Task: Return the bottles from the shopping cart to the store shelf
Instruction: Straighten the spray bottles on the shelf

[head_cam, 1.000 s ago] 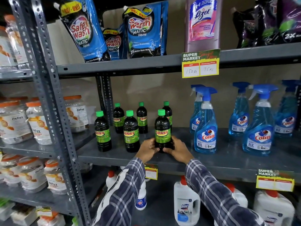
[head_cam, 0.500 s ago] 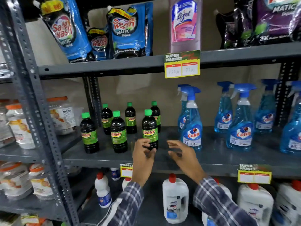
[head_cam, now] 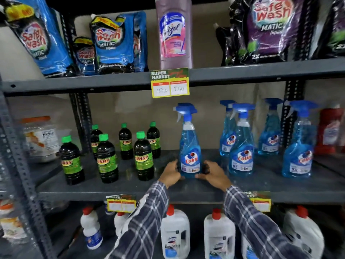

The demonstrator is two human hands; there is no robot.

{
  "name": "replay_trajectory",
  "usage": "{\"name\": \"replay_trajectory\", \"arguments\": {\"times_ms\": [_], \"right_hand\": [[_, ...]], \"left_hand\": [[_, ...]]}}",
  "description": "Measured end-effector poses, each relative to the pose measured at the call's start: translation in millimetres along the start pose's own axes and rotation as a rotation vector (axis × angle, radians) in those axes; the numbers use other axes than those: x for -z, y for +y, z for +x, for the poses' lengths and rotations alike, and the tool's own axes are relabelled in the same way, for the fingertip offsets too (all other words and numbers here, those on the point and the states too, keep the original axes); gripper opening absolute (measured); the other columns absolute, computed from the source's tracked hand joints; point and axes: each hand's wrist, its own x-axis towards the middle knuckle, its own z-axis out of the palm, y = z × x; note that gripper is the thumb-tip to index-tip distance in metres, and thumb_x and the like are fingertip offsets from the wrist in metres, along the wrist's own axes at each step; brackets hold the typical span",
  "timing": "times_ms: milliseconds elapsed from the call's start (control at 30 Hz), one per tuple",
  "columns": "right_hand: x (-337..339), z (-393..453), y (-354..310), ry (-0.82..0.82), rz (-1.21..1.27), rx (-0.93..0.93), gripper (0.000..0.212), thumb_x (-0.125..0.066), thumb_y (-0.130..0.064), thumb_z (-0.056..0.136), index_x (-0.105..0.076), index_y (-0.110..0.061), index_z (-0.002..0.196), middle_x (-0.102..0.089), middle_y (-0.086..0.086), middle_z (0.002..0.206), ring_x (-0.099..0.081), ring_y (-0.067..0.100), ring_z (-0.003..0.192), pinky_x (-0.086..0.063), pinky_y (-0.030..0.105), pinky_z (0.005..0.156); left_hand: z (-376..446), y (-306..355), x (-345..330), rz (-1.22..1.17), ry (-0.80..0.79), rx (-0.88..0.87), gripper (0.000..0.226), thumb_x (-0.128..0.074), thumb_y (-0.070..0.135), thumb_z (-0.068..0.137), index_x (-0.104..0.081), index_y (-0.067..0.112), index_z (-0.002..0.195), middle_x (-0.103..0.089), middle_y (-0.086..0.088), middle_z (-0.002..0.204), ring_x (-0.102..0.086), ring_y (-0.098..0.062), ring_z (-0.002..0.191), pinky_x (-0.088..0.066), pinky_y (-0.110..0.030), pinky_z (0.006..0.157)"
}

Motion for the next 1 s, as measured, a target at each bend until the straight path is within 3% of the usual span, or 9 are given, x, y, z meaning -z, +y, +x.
{"name": "replay_trajectory", "arguments": {"times_ms": [67,133,267,333,433,633,733,833,1000], "right_hand": [[2.9,2.2,-0.4,-0.027,0.003,0.002,0.029,-0.084,-0.021,0.073,-0.065,-0.022,0.095,-0.071,-0.003,0.099,-0.066,0.017,0.096,-0.052,0.034,0.087],[2.0,5.0,0.3,-0.038,0.003,-0.003,0.043,-0.08,-0.017,0.077,-0.065,-0.009,0.116,-0.07,0.006,0.118,-0.065,0.021,0.11,-0.051,0.036,0.098],[-0.8,0.1,1.9,-0.022,-0.003,-0.013,0.044,-0.077,-0.017,0.079,-0.063,-0.011,0.12,-0.07,0.006,0.122,-0.065,0.021,0.114,-0.05,0.035,0.102],[0.5,-1.3,3.3,-0.011,-0.005,-0.024,0.044,-0.077,-0.018,0.078,-0.063,-0.013,0.119,-0.071,0.005,0.12,-0.066,0.02,0.113,-0.05,0.036,0.101],[0.7,-4.1,4.3,0.02,-0.018,0.014,0.035,-0.076,-0.018,0.078,-0.067,-0.017,0.111,-0.074,0.002,0.115,-0.067,0.019,0.109,-0.048,0.03,0.094],[2.6,-6.3,4.2,-0.009,0.001,0.084,0.038,-0.076,-0.013,0.081,-0.066,-0.014,0.117,-0.073,0.005,0.119,-0.067,0.019,0.109,-0.051,0.041,0.103],[1.0,-4.7,6.2,-0.024,0.009,0.066,0.038,-0.076,-0.015,0.081,-0.064,-0.014,0.118,-0.072,0.004,0.118,-0.067,0.016,0.106,-0.051,0.037,0.102],[-0.1,-3.8,7.5,-0.025,0.013,0.054,0.04,-0.077,-0.016,0.081,-0.063,-0.013,0.119,-0.072,0.004,0.118,-0.066,0.014,0.104,-0.049,0.029,0.097],[-0.9,-2.0,9.1,-0.027,0.001,0.043,0.043,-0.076,-0.018,0.082,-0.061,-0.013,0.122,-0.071,0.005,0.121,-0.065,0.014,0.106,-0.048,0.029,0.096]], "left_hand": [[0.5,-4.8,0.4,-0.002,0.02,-0.006,0.052,-0.066,-0.023,0.07,-0.058,0.0,0.116,-0.066,-0.017,0.116,-0.061,-0.016,0.096,-0.055,-0.017,0.065],[0.0,-6.3,-0.9,-0.001,0.033,-0.011,0.051,-0.068,-0.02,0.072,-0.058,-0.001,0.118,-0.066,-0.02,0.121,-0.062,-0.016,0.096,-0.057,-0.016,0.066],[-1.9,-5.6,-4.1,0.104,-0.004,-0.015,0.058,-0.067,-0.014,0.075,-0.052,-0.001,0.129,-0.063,-0.018,0.13,-0.061,-0.027,0.117,-0.052,-0.04,0.101],[-3.8,-5.9,-5.0,0.145,-0.027,-0.027,0.058,-0.068,-0.009,0.077,-0.05,0.001,0.132,-0.062,-0.016,0.131,-0.06,-0.028,0.121,-0.047,-0.044,0.107],[-5.6,-8.1,-5.2,0.155,-0.036,-0.03,0.056,-0.07,-0.003,0.08,-0.05,0.002,0.132,-0.062,-0.014,0.133,-0.059,-0.026,0.122,-0.045,-0.042,0.109],[-7.8,-8.1,-6.8,0.108,-0.006,-0.014,0.049,-0.063,-0.005,0.086,-0.048,-0.003,0.132,-0.059,-0.019,0.135,-0.057,-0.03,0.125,-0.043,-0.039,0.11],[-10.6,-8.2,-7.3,0.112,-0.001,-0.017,0.047,-0.06,-0.005,0.088,-0.048,-0.001,0.133,-0.059,-0.017,0.135,-0.057,-0.027,0.125,-0.044,-0.033,0.107],[-10.2,-8.2,-8.2,0.111,-0.009,-0.021,0.047,-0.059,-0.005,0.089,-0.047,-0.001,0.134,-0.058,-0.017,0.136,-0.056,-0.028,0.126,-0.043,-0.037,0.11],[-8.2,-12.3,-7.0,0.116,-0.035,-0.004,0.048,-0.059,-0.003,0.09,-0.045,0.0,0.135,-0.057,-0.017,0.138,-0.056,-0.027,0.126,-0.043,-0.039,0.111]]}}
